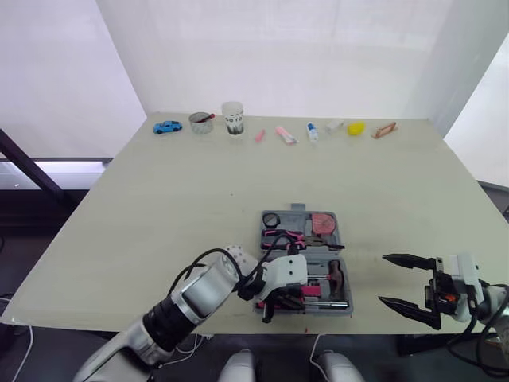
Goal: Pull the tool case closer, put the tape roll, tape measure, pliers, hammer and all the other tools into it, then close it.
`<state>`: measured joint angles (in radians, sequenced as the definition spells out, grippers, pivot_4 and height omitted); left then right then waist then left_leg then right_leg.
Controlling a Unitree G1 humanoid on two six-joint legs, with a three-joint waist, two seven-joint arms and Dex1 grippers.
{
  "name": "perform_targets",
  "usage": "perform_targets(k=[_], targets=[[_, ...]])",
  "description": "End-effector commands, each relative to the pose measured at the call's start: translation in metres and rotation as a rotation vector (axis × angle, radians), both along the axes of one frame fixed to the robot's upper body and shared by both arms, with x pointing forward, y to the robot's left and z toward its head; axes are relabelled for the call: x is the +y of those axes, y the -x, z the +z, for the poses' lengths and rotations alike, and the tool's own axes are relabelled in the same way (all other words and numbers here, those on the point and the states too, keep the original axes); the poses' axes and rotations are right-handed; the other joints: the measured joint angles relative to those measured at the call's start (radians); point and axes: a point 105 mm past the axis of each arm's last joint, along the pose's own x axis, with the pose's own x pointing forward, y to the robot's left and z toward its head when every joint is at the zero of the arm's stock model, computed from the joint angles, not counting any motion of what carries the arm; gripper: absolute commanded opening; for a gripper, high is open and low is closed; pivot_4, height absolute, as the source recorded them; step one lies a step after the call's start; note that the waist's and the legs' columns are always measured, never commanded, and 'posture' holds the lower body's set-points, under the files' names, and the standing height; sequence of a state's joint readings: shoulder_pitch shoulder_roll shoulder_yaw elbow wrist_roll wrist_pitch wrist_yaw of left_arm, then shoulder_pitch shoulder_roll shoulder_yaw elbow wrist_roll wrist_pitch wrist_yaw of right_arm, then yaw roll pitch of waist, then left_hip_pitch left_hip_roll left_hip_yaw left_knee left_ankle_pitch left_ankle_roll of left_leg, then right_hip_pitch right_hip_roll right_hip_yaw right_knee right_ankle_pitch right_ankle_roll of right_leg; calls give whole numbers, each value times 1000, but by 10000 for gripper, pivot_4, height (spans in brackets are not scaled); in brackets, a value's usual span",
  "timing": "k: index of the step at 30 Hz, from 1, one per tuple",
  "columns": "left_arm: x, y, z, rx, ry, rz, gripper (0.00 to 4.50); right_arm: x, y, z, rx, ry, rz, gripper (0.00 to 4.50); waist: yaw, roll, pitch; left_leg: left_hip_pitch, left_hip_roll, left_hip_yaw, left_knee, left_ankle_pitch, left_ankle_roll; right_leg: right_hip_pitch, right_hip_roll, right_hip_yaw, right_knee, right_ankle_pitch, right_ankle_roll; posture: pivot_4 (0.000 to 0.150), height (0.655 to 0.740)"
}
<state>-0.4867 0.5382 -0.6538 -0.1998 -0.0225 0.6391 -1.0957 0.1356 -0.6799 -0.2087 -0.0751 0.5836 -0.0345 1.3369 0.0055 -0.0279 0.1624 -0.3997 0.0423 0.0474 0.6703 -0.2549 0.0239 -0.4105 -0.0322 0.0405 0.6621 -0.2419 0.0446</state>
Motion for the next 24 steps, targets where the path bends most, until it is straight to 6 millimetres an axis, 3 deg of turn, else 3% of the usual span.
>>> perform_targets(k=[1, 7, 15, 24], targets=[[-7, 2, 3, -29, 11, -44, 4837, 0, 2, 8, -48, -2, -1, 45000, 8, 0, 0, 0, 0, 0, 0, 0, 0, 0, 0, 0, 0, 0, 0, 1500, 7400], [-4, 1, 4, 1, 11, -25, 4837, 1, 2, 8, -49, -5, -5, 45000, 9, 0, 0, 0, 0, 0, 0, 0, 0, 0, 0, 0, 0, 0, 0, 1500, 7400], [-3, -7, 10, -53, 15, -13, 39593, 4, 1, 7, -55, -10, -4, 45000, 6, 0, 0, 0, 0, 0, 0, 0, 0, 0, 0, 0, 0, 0, 0, 1500, 7400], [2, -13, 23, -83, 67, 4, 39593, 4, 0, 6, -58, -12, -9, 45000, 7, 0, 0, 0, 0, 0, 0, 0, 0, 0, 0, 0, 0, 0, 0, 1500, 7400]])
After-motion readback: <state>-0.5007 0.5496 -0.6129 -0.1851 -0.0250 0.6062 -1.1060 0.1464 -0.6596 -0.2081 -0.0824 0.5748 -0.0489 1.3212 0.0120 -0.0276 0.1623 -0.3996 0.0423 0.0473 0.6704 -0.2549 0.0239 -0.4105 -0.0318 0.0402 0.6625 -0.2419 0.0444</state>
